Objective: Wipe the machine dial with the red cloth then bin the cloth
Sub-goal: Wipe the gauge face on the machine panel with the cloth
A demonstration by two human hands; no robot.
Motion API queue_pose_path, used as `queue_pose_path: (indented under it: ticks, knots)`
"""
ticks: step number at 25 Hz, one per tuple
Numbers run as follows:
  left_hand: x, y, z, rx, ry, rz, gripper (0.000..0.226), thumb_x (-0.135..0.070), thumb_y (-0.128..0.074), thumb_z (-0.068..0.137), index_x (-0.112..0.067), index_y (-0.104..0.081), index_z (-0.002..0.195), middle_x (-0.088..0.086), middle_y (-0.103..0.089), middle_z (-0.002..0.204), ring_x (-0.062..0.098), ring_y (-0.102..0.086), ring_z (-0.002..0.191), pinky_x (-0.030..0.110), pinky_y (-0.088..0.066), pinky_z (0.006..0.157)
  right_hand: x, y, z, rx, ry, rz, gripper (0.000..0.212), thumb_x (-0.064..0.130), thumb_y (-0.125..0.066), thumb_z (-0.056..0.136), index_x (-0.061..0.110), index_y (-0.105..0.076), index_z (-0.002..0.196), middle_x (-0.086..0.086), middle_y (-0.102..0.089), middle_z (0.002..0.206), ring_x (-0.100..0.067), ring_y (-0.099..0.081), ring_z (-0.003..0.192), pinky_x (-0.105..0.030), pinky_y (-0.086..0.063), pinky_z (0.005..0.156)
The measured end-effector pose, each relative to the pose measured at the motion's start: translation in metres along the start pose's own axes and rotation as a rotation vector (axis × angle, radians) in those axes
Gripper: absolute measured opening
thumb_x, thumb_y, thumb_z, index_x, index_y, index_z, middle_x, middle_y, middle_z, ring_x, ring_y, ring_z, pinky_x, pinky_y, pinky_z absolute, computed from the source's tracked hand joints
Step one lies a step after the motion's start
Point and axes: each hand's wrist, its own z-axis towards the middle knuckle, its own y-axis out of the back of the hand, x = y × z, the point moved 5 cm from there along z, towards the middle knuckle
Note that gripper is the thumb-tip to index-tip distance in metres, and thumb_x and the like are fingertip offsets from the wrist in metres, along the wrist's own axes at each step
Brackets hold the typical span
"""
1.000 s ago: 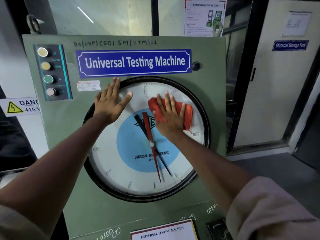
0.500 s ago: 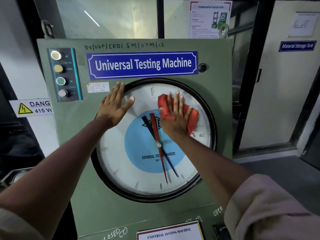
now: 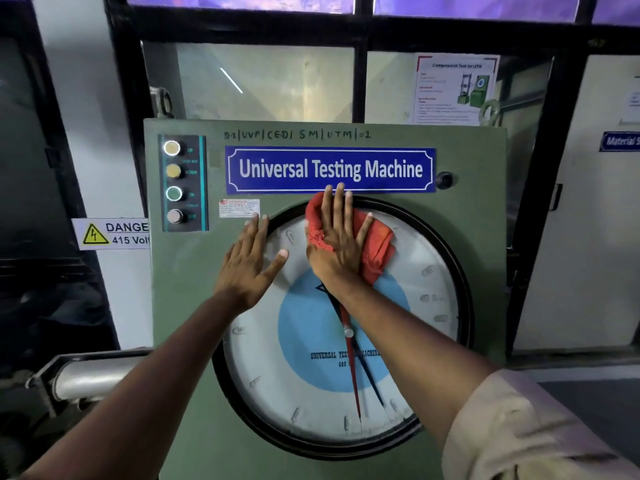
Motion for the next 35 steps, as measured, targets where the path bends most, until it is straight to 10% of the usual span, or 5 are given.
queue_pose_path:
  ticks: [12, 20, 30, 35]
  knots:
    - [0.024, -0.012, -0.031, -0.124, 0.091, -0.036, 0.096, -0.076, -0.021, 0.095, -0.024, 0.003, 0.171, -0.003, 0.010, 0.179, 0.015, 0.005, 0.166, 0.044, -0.004, 0.134, 0.047, -0.025, -0.016, 0.006, 0.702, -0.250, 0.086, 0.063, -0.035, 0.107, 0.025, 0.010, 0.170, 0.001, 0.000, 0.182, -0.019, 0.000, 0.168, -0.063, -0.003, 0.132]
    - [0.005, 0.000, 0.000, -0.081, 0.024, 0.032, 0.089, -0.075, -0.017, 0.097, -0.031, 0.006, 0.170, -0.009, 0.012, 0.179, 0.010, 0.006, 0.165, 0.043, -0.001, 0.134, -0.019, -0.008, 0.007, -0.110, 0.241, -0.150, 0.077, 0.062, -0.024, 0.109, 0.024, -0.006, 0.173, -0.005, -0.002, 0.182, -0.025, -0.003, 0.168, -0.068, -0.006, 0.130]
    - [0.038, -0.007, -0.029, -0.148, 0.138, -0.035, 0.096, -0.080, -0.017, 0.093, -0.027, 0.000, 0.171, -0.005, 0.007, 0.179, 0.016, 0.004, 0.166, 0.044, -0.003, 0.134, 0.026, -0.018, -0.002, -0.045, 0.596, -0.185, 0.080, 0.062, -0.040, 0.106, 0.028, -0.009, 0.172, 0.001, -0.009, 0.182, -0.019, -0.008, 0.168, -0.067, -0.009, 0.130]
    - [0.037, -0.007, -0.022, -0.130, 0.122, 0.029, 0.101, -0.081, -0.028, 0.092, -0.027, 0.000, 0.171, -0.008, 0.006, 0.179, 0.013, 0.005, 0.165, 0.044, -0.005, 0.134, -0.061, 0.011, 0.022, -0.084, 0.346, -0.201, 0.078, 0.066, -0.028, 0.108, 0.028, -0.004, 0.173, -0.001, 0.000, 0.181, -0.023, -0.006, 0.168, -0.066, -0.004, 0.132]
